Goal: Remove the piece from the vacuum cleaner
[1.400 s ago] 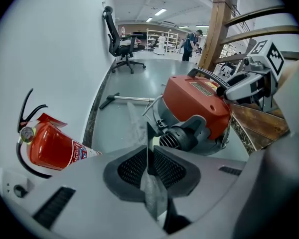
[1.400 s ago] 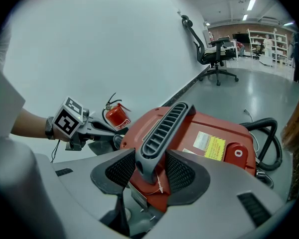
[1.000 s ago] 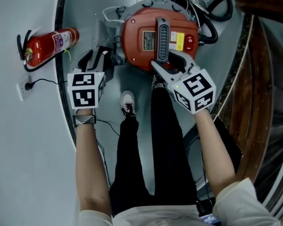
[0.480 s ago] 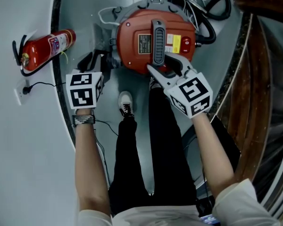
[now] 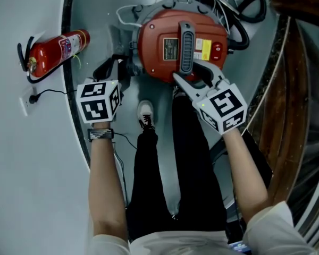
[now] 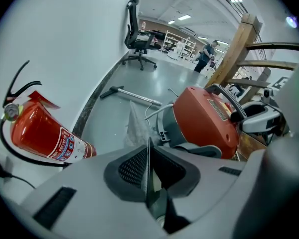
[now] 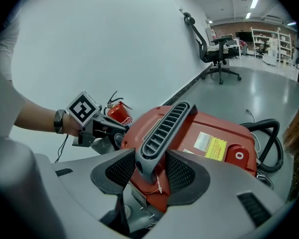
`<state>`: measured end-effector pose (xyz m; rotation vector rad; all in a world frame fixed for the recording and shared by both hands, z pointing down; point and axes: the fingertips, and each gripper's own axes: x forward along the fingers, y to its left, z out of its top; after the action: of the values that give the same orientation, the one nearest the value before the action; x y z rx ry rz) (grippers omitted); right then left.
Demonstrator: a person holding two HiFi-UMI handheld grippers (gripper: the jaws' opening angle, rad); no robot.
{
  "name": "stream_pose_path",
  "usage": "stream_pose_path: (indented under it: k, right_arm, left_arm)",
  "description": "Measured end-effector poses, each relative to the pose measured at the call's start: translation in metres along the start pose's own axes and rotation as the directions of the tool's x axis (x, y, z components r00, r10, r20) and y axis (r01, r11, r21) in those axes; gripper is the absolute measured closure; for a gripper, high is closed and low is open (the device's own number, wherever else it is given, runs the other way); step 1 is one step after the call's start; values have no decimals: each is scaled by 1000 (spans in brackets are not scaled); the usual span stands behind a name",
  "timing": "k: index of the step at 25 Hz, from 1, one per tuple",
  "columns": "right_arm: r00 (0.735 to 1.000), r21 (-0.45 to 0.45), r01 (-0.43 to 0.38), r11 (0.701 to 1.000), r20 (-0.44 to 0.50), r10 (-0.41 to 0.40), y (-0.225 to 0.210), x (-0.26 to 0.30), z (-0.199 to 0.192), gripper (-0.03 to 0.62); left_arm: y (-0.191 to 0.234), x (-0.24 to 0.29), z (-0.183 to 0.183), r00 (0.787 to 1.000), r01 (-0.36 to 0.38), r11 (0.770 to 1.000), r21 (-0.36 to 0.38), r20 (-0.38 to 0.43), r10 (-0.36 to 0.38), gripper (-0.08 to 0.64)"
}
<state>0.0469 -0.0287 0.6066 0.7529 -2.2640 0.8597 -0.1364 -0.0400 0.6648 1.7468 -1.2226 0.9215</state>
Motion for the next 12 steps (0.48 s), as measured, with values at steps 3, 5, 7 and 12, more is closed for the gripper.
stream_pose_path:
  k: [3, 5, 7, 12]
  right_arm:
    - [1000, -1, -5, 1000, -4, 5, 1, 0, 0, 390]
    - [1000, -2, -6, 1000, -5, 6, 1, 0, 0, 390]
    - [1000, -4, -7, 1000, -4, 7, 1, 0, 0, 390]
    - [1000, -7, -5, 1000, -4, 5, 1, 0, 0, 390]
  left_arm:
    - [3, -2, -1, 1000, -21, 999, -29, 7, 21, 522]
    - [4, -3, -1, 999, -31, 999, -32, 7, 31, 522]
    - [5, -3, -1, 999, -36, 999, -35, 8, 36, 522]
    - [9, -4, -3, 999, -34, 993, -115, 16, 36, 522]
